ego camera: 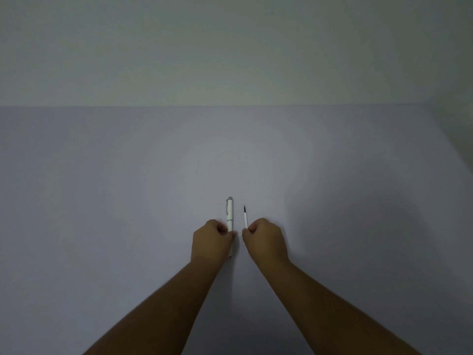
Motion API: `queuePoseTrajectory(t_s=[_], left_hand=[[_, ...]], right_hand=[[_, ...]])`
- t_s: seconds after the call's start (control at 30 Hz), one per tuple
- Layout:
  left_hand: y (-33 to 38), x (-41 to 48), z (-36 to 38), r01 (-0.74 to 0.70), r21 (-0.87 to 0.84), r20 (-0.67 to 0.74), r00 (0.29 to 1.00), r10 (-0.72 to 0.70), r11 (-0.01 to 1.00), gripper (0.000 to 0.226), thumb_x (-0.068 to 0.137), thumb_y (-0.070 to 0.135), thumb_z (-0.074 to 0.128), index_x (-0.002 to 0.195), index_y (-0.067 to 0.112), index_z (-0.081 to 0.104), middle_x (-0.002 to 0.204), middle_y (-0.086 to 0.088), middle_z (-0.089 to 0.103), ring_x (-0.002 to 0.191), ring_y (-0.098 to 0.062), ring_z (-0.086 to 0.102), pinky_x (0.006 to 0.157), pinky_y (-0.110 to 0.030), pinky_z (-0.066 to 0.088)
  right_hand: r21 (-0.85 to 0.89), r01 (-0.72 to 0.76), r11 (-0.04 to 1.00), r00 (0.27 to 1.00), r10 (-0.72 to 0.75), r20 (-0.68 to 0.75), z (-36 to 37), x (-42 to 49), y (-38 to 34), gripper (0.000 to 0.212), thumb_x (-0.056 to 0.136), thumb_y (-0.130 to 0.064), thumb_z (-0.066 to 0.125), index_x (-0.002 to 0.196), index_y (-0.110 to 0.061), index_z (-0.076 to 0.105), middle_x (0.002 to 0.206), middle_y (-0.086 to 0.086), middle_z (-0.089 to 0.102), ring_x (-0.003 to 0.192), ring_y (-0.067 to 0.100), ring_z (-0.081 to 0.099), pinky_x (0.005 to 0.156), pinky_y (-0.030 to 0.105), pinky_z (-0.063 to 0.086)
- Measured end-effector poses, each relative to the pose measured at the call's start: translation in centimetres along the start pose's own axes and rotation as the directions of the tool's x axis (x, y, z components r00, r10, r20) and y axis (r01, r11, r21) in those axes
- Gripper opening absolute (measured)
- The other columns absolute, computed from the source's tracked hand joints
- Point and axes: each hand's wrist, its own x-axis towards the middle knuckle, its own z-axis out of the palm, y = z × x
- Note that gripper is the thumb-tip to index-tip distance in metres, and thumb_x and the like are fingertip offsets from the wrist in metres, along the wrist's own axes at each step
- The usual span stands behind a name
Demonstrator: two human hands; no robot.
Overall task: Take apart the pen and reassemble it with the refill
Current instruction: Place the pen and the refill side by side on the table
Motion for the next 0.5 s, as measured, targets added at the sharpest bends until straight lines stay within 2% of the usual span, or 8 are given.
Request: queuePoseTrajectory(t_s=[0.07,0.37,0.5], left_hand=[[0.03,-0.05,0.04,0.0,-0.002,0.004,1.0,0.0,1.0,0.018,0.082,0.031,0.069,0.087,0.016,0.059,0.079,0.003,0.061,0.07,-0.012,0.058,0.054,-0.013,0.038],[0.01,-0.14,-0.06,0.005,-0.013,0.004,1.0,-0.004,1.0,0.02,0.079,0.034,0.071,0.081,0.017,0.06,0.068,0.008,0.058,0.059,-0.004,0.053,0.05,-0.012,0.034],[0.04,-0.23,-0.03,0.005,0.0,0.019,1.0,-0.005,1.0,0.02,0.08,0.033,0.07,0.081,0.017,0.059,0.072,0.005,0.059,0.06,-0.004,0.053,0.051,-0.011,0.034]], right_hand=[[-0.012,0.004,1.0,1.0,-0.004,0.004,0.03,-0.02,0.03,0.019,0.085,-0.029,0.058,0.09,-0.012,0.064,0.089,0.006,0.07,0.075,0.021,0.062,0.065,0.027,0.049],[0.001,0.01,1.0,1.0,-0.01,-0.002,0.07,-0.11,0.14,0.021,0.085,-0.032,0.059,0.091,-0.012,0.064,0.089,0.006,0.07,0.081,0.023,0.064,0.07,0.03,0.051],[0.016,0.014,1.0,1.0,-0.014,-0.006,0.03,-0.19,0.24,0.02,0.085,-0.032,0.059,0.09,-0.013,0.064,0.088,0.006,0.069,0.08,0.022,0.064,0.069,0.029,0.05]])
